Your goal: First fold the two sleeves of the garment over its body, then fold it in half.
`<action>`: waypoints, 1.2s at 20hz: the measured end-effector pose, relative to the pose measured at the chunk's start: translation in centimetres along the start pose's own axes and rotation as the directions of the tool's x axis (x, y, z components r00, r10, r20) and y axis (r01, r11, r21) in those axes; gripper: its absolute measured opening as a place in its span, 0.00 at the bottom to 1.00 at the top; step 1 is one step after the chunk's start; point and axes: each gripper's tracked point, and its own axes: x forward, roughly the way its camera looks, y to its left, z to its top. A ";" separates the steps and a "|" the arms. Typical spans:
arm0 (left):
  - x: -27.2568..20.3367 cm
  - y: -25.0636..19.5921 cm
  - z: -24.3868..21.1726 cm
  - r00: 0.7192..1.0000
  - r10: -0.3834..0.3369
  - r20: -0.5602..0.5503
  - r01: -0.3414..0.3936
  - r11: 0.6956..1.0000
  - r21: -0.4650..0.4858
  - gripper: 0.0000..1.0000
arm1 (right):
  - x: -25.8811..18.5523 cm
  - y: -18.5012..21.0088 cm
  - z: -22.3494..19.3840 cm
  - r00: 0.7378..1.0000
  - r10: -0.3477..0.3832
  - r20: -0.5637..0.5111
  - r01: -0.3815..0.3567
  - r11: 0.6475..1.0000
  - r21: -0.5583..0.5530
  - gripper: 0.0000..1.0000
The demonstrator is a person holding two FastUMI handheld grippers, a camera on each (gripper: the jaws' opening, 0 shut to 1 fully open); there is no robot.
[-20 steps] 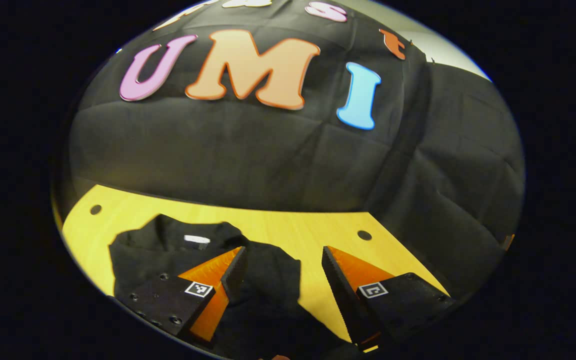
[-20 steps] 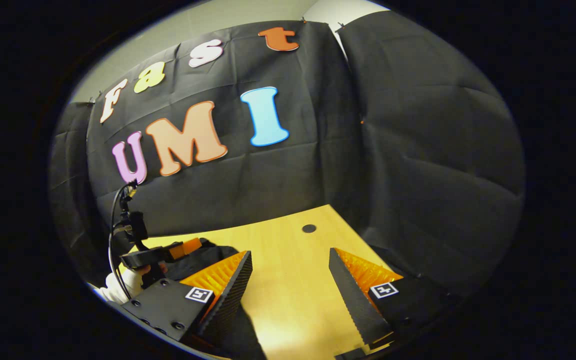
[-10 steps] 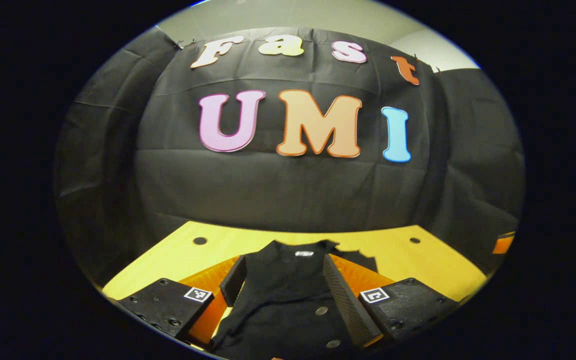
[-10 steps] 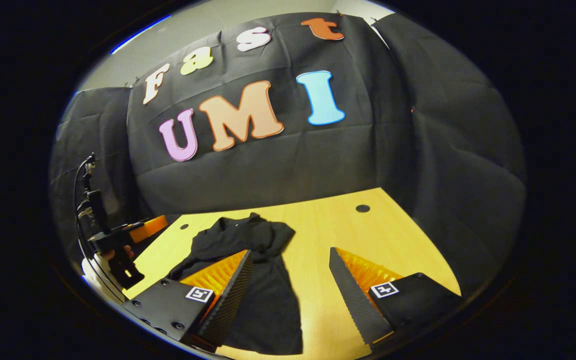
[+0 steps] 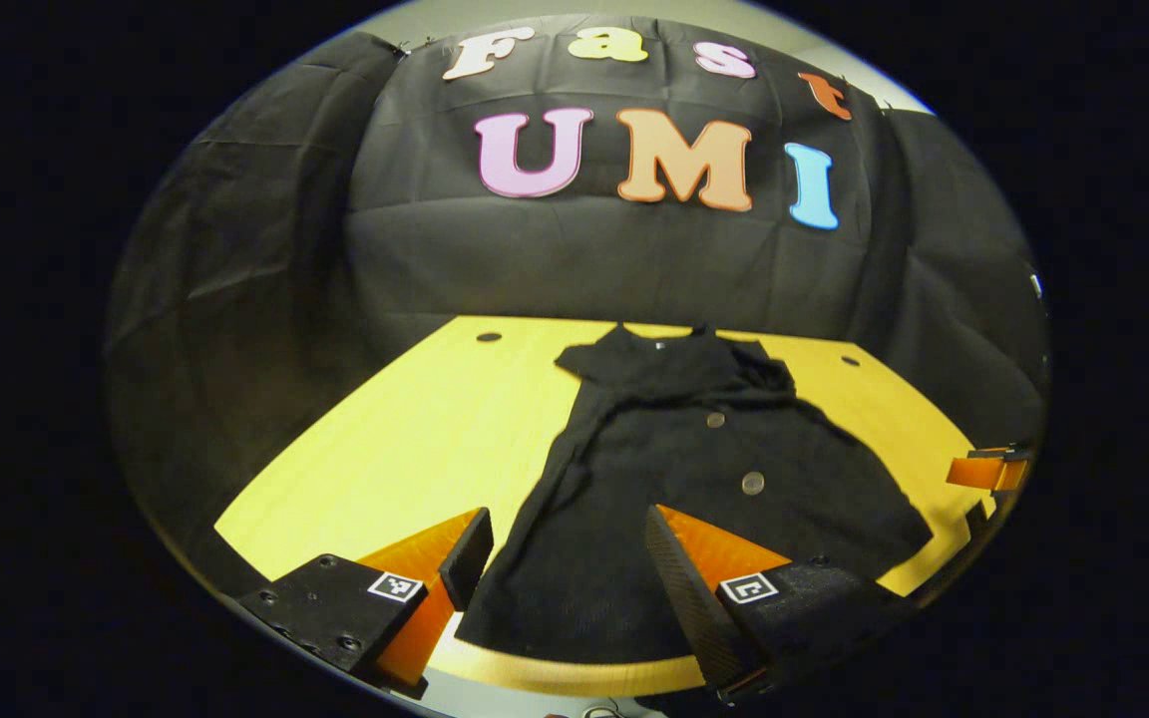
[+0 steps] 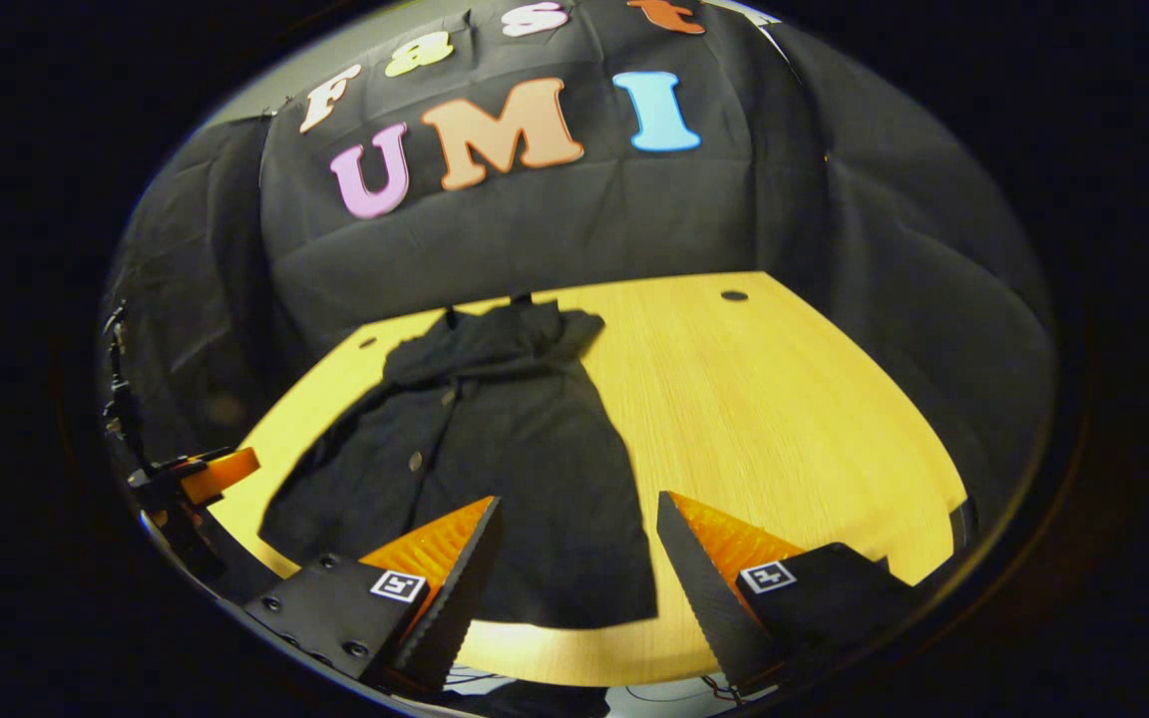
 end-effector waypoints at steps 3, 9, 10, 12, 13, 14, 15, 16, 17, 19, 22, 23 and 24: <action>-0.6 0.3 -4.4 0.997 0.010 -0.072 -0.009 1.000 0.014 0.92 | 1.5 -0.1 -3.1 0.997 -0.016 -0.070 0.017 1.000 0.009 0.98; -0.5 1.4 -10.1 0.977 0.063 -0.203 -0.063 0.998 0.006 0.93 | 3.1 -0.7 -6.6 0.986 -0.060 -0.158 0.052 0.997 -0.055 0.98; -0.3 1.4 -9.2 0.983 0.064 -0.170 -0.060 0.998 0.025 0.93 | 3.7 -0.5 -6.0 0.990 -0.061 -0.123 0.054 0.997 -0.064 0.98; -0.5 1.3 -9.5 0.982 0.058 -0.181 -0.052 0.998 0.037 0.92 | 3.6 -0.3 -6.0 0.989 -0.063 -0.134 0.048 0.993 -0.109 0.99; -0.2 1.3 -9.4 0.983 0.058 -0.173 -0.053 0.998 0.031 0.93 | 3.9 0.2 -6.4 0.989 -0.044 -0.144 0.028 0.994 -0.107 0.98; -0.3 1.3 -9.6 0.980 0.061 -0.187 -0.059 0.998 0.020 0.92 | 4.4 0.8 -6.6 0.988 -0.036 -0.151 0.020 0.994 -0.106 0.89; -0.4 1.1 -9.4 0.980 0.063 -0.190 -0.061 0.998 0.013 0.90 | 4.3 1.3 -6.3 0.988 -0.021 -0.151 0.004 0.994 -0.113 0.70; -0.2 0.7 -9.4 0.978 0.057 -0.201 -0.055 0.998 0.016 0.88 | 4.2 1.8 -6.3 0.987 -0.015 -0.159 -0.005 0.993 -0.122 0.63; 0.0 0.2 -9.3 0.979 0.047 -0.197 -0.042 0.999 0.025 0.81 | 4.3 2.1 -6.1 0.988 -0.008 -0.155 -0.011 0.992 -0.125 0.44; 0.5 0.1 -9.0 0.981 0.062 -0.182 -0.058 0.998 0.027 0.48 | 4.4 2.6 -6.0 0.987 0.006 -0.161 -0.027 0.992 -0.124 0.29; 1.1 -0.1 -8.6 0.983 0.087 -0.163 -0.085 0.996 0.019 0.07 | 5.0 2.9 -5.8 0.983 0.036 -0.179 -0.054 0.994 -0.095 0.16; 1.2 -0.2 -8.5 0.982 0.086 -0.170 -0.083 0.996 0.027 0.05 | 5.0 3.0 -5.8 0.980 0.048 -0.193 -0.063 0.995 -0.075 0.12; 1.3 -0.2 -8.3 0.981 0.083 -0.175 -0.078 0.996 0.033 0.02 | 4.9 3.0 -5.6 0.978 0.062 -0.200 -0.074 0.996 -0.054 0.10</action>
